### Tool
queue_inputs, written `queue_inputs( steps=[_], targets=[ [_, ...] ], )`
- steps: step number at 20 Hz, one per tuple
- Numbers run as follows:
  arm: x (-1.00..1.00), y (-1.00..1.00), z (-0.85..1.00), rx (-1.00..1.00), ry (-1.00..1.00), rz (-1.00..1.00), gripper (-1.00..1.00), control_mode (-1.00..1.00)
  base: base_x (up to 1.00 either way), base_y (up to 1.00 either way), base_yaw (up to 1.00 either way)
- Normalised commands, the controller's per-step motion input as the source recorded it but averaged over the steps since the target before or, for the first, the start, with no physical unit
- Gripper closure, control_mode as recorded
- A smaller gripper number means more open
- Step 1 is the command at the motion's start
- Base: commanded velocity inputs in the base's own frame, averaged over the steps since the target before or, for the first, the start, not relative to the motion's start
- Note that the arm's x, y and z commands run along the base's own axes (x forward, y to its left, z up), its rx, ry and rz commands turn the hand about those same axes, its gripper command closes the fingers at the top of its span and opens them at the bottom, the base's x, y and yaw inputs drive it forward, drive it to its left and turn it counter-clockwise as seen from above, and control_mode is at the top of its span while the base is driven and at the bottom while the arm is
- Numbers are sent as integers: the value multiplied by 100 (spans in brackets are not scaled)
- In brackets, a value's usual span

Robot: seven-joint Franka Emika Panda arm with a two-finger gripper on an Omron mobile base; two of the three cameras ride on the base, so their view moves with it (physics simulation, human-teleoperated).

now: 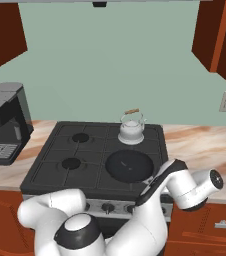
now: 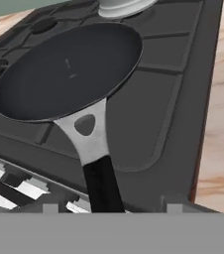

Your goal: Pick the pan from the cabinet and place it on the stove. Then turn on the stove burner for the pan.

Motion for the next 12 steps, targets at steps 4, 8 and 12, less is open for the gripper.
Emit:
queue_inputs(
  steps=[4,8,12],
  targets=[
    [0,9,0,0,0,0,-100,-100,0,0,0],
    [-16,0,3,0,0,0,-100,-100,0,0,0],
    [-45,0,8,0,-2,0,-100,-100,0,0,0]
  ],
)
